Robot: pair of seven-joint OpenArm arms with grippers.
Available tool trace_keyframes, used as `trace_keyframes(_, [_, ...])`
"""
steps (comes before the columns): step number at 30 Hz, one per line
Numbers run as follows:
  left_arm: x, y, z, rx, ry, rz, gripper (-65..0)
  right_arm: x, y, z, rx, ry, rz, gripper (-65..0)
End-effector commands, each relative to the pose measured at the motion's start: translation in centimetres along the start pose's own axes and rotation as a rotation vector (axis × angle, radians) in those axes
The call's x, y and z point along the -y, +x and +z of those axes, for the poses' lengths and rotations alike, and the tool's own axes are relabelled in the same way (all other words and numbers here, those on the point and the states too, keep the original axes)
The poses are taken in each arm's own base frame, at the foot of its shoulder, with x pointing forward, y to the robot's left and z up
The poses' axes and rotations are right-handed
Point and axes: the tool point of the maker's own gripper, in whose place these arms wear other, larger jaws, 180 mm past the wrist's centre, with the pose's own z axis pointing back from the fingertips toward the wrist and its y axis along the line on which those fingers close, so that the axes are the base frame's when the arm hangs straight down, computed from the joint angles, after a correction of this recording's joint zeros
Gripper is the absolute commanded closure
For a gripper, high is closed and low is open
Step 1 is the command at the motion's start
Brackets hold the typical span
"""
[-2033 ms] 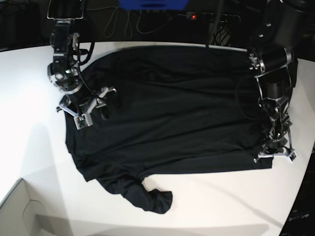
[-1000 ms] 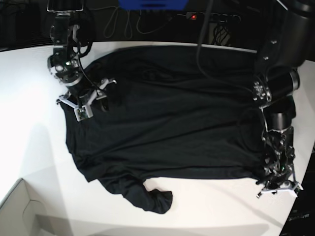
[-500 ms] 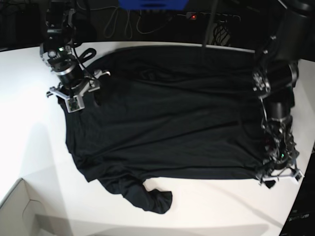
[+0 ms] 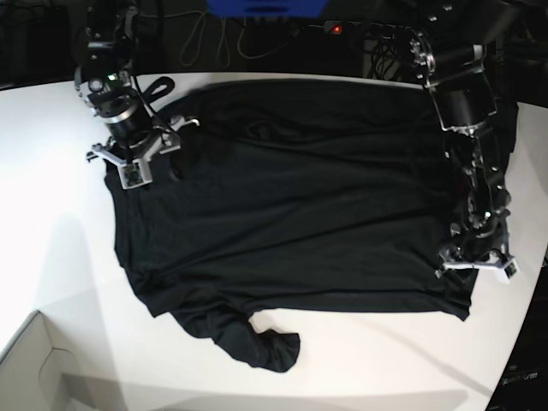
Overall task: Layout the t-shirt on the table in an organized manner, then fold the t-shirt properly
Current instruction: 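Hold shirt edges with both grippers and pull them apart to flatten, then hold the shirt edges with both grippers and drag them away from the hem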
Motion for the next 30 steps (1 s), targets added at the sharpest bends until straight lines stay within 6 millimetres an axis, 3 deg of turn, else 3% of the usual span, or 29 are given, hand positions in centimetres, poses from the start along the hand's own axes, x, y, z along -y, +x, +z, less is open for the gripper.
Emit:
trace_keyframes(1, [0.3,2.0,-0.4,0.047,-0.007,0.001,-27.2,0.4,1.5,0.1,0.055,-0.008,0.002,-34.7])
trace_keyframes(4, [-0.9,-1.0,-1.3,-0.036,0.025,0.003,-24.3,0.2,1.4,0.1,0.054,-0.004,-0.004,-34.7])
trace_keyframes(5, [-1.2,-1.0,-1.6,-0.047,0.027,-0.001,-24.3,-0.1,1.3,0.0,0.053,-0.004,-0.02,-34.7])
trace_keyframes(8, [0.1,-1.7,-2.9,-0.094,-0.036,-0.013,-24.3,-0.3,0.7,0.0,0.04,-0.011,-0.047,-34.6])
trace_keyframes(11, [0.6,-1.2,-3.9,-0.079,-0.045,-0.002,-24.2,-0.6,-0.4,0.4,0.014,-0.005,-0.053,-34.5])
trace_keyframes(16, [-2.0,0.8,-4.3,-0.016,0.001,-0.029,-24.2,-0.9,-1.1,0.6,-0.003,0.002,-0.057,-34.5])
trace_keyframes(23, [-3.6,2.5,-4.1,0.017,0.024,-0.036,-24.2,-0.1,-2.0,-0.2,-0.029,0.0,-0.046,-34.5])
trace_keyframes(27, [-3.5,2.8,-4.1,0.022,0.021,-0.032,-24.2,0.5,-1.5,-0.7,-0.02,-0.004,-0.034,-34.7])
trace_keyframes(30, [-2.4,4.8,-3.6,0.077,-0.005,-0.038,-24.2,1.2,-0.8,-1.1,-0.007,-0.011,-0.016,-34.7])
